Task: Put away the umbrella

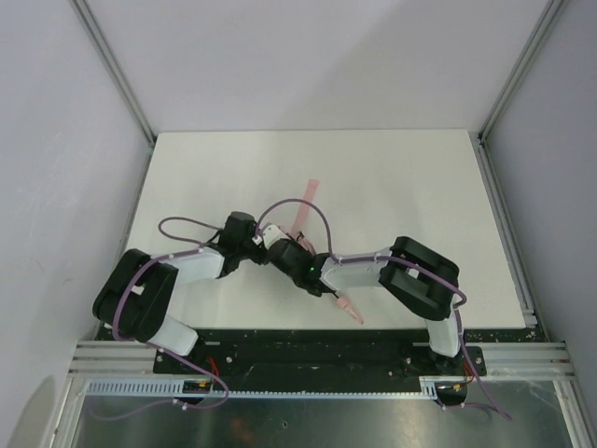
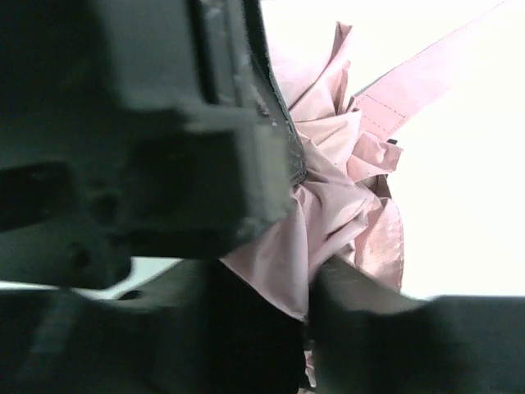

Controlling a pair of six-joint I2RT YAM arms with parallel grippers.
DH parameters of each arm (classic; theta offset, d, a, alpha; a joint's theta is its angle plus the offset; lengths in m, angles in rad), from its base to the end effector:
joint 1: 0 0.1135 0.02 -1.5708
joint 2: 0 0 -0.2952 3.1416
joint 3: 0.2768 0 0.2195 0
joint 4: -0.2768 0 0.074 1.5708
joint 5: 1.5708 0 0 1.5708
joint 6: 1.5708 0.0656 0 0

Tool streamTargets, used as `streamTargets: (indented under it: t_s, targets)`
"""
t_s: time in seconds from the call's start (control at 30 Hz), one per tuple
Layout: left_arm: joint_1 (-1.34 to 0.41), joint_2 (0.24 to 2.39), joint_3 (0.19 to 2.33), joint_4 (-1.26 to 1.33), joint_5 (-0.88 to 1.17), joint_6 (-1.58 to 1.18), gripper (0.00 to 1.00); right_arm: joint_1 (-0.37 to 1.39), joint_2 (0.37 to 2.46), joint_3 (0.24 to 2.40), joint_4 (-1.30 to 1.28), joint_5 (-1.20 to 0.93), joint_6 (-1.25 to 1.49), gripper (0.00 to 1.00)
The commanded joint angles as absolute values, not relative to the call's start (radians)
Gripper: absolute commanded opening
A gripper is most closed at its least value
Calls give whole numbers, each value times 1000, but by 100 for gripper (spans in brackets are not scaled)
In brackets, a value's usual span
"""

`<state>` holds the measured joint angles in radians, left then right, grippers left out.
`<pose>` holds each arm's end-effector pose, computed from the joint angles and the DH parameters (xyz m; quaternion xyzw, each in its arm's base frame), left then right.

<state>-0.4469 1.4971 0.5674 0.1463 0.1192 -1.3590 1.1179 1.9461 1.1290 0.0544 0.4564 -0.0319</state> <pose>0.2412 -0.1242 0.1764 -0.3855 0.8377 -0.3347 0.1940 0.2065 0.3583 0.1834 -0.4124 0.8000 0.0198 0.4354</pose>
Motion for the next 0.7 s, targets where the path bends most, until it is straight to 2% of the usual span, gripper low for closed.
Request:
streamTargets:
  t_s: [0.0,0.07,0.1,0.13,0.17,0.33,0.37,0.4,0.47,0.67]
  targets:
    - [-450,1524,570,-48,64,-1349,0,1129,2028,1151,33,555,-15,29]
    - [-451,1517,573,-50,69,-1345,0,1112,2037,1140,-6,490,25,12]
    - [-450,1514,576,-50,71,-1341,1,1105,2038,1129,-21,454,42,6]
    - [-450,1511,581,-50,73,-1332,5,1095,2036,1110,-28,412,57,3]
    - [-449,1508,586,-50,74,-1323,15,1082,2031,1091,-30,356,73,2]
    - [-429,1453,611,-48,71,-1250,79,979,1985,949,56,22,151,0]
    - [-420,1438,617,-47,73,-1227,89,954,1980,923,76,-45,165,0]
    - [-410,1421,621,-48,79,-1205,94,932,1976,899,95,-102,181,0]
    - [-386,1383,622,-48,91,-1171,98,889,1982,867,130,-215,206,0]
    - [-331,1285,597,-24,147,-1137,99,785,2045,836,218,-482,283,0]
